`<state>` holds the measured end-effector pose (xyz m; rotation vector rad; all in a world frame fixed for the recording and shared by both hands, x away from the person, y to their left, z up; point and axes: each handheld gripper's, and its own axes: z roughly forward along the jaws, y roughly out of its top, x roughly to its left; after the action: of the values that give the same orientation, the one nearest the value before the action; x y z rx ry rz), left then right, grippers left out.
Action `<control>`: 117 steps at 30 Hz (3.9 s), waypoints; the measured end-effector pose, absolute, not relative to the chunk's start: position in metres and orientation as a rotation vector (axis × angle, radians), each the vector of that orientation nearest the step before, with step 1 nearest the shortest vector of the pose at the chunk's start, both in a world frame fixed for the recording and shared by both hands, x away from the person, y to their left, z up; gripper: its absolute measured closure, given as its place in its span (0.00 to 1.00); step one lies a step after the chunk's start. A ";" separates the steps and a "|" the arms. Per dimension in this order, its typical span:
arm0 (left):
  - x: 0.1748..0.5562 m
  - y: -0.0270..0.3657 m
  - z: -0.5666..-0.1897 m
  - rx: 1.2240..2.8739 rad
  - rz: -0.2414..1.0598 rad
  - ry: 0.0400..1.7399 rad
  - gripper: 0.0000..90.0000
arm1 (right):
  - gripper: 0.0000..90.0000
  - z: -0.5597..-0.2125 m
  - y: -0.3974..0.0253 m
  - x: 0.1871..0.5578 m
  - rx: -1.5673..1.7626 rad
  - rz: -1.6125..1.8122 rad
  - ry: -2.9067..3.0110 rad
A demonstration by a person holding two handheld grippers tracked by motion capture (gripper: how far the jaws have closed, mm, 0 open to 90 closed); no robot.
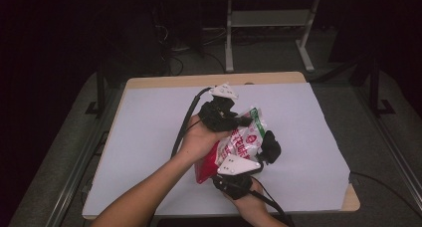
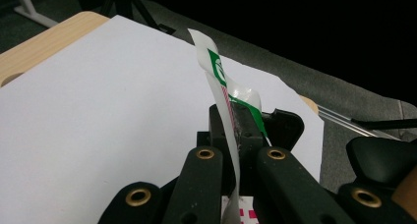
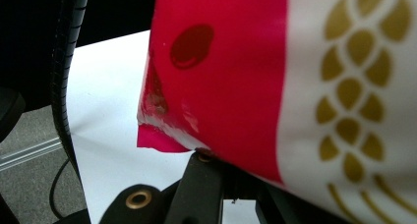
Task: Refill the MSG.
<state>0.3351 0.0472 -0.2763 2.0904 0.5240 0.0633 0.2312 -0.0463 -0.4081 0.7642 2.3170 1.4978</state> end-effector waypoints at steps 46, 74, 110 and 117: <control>0.336 0.041 -0.279 2.126 0.073 0.556 1.00 | 1.00 -0.409 -0.046 0.231 0.759 1.520 2.317; 0.336 0.038 -0.278 2.141 0.076 0.558 1.00 | 1.00 -0.408 -0.043 0.230 0.755 1.549 2.308; 0.343 0.030 -0.282 2.169 0.031 0.579 1.00 | 1.00 -0.408 -0.044 0.231 0.757 1.557 2.316; 0.344 0.028 -0.282 2.181 0.032 0.577 1.00 | 1.00 -0.408 -0.045 0.232 0.761 1.563 2.313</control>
<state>0.3443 0.0279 -0.2818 2.1806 0.5768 0.0322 0.2320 -0.0449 -0.4078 0.7610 2.3131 1.5627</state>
